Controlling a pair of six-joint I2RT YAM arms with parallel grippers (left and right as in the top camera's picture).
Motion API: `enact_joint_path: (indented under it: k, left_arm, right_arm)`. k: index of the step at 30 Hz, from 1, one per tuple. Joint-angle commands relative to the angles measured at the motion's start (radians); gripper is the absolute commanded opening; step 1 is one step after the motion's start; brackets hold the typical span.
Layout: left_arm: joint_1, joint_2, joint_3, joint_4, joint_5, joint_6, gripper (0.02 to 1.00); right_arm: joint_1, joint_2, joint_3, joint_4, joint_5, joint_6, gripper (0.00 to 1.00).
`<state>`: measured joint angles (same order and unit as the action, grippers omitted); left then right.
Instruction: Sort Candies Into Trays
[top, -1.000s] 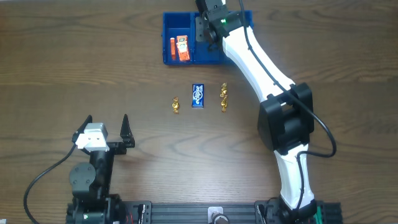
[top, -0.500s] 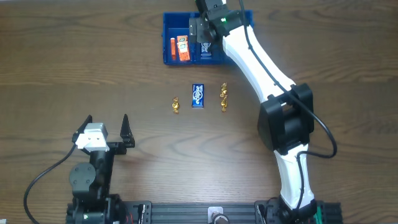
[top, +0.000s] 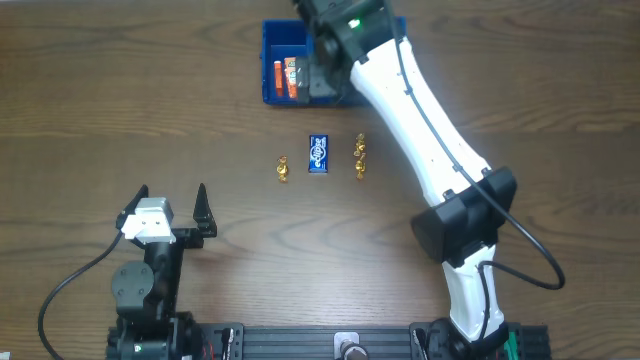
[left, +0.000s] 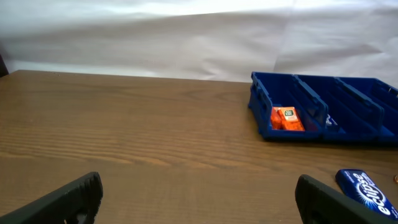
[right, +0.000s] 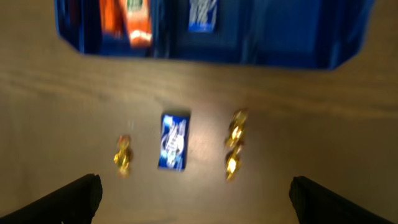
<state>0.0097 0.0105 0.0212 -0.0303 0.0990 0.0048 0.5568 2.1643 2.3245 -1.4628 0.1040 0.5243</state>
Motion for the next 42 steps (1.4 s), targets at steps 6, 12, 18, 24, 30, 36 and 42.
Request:
enact_joint_path:
  k: [6,12,18,24,30,36,42]
  left_arm:
    - [0.003,-0.006,-0.016,-0.040,0.013,0.011,0.998]
    - [0.003,-0.006,-0.016,-0.040,0.013,0.011,0.996]
    - [0.003,-0.006,-0.016,-0.039,0.013,0.011,0.998]
    - [0.003,-0.006,-0.016,-0.040,0.013,0.011,0.998]
    - [0.003,-0.006,-0.016,-0.039,0.013,0.011,0.998]
    - [0.003,-0.006,-0.016,-0.040,0.013,0.011,0.998]
    - [0.003,-0.006,-0.016,-0.040,0.014,0.011,0.998]
  right_arm:
    - [0.089,-0.005,-0.242,0.063,-0.031,0.131,1.000]
    - [0.089,-0.004,-0.388,0.194,-0.081,0.136,0.998]
    - [0.089,0.017,-0.477,0.283,-0.084,0.161,1.000]
    - [0.088,0.086,-0.478,0.323,-0.080,0.183,1.000]
    - [0.074,0.134,-0.478,0.356,-0.080,0.182,1.000]
    - [0.068,0.140,-0.478,0.359,-0.057,0.182,0.996]
    - [0.068,0.143,-0.478,0.366,-0.053,0.179,0.969]
